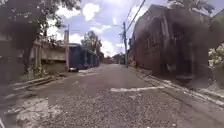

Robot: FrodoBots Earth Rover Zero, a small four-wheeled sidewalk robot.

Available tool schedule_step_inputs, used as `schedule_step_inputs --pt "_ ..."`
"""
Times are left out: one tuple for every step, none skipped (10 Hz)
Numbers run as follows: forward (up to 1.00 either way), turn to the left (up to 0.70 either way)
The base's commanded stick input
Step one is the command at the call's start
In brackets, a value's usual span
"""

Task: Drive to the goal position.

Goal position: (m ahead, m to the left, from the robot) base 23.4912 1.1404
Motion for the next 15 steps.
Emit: schedule_step_inputs --pt "0.70 0.00" --pt "0.70 0.00" --pt "0.70 0.00" --pt "0.70 0.00" --pt "0.70 0.00" --pt "0.70 0.00" --pt "0.70 0.00" --pt "0.70 0.00" --pt "0.70 0.00" --pt "0.70 0.00" --pt "0.70 0.00" --pt "0.70 0.00" --pt "0.70 0.00" --pt "0.70 0.00" --pt "0.70 0.00"
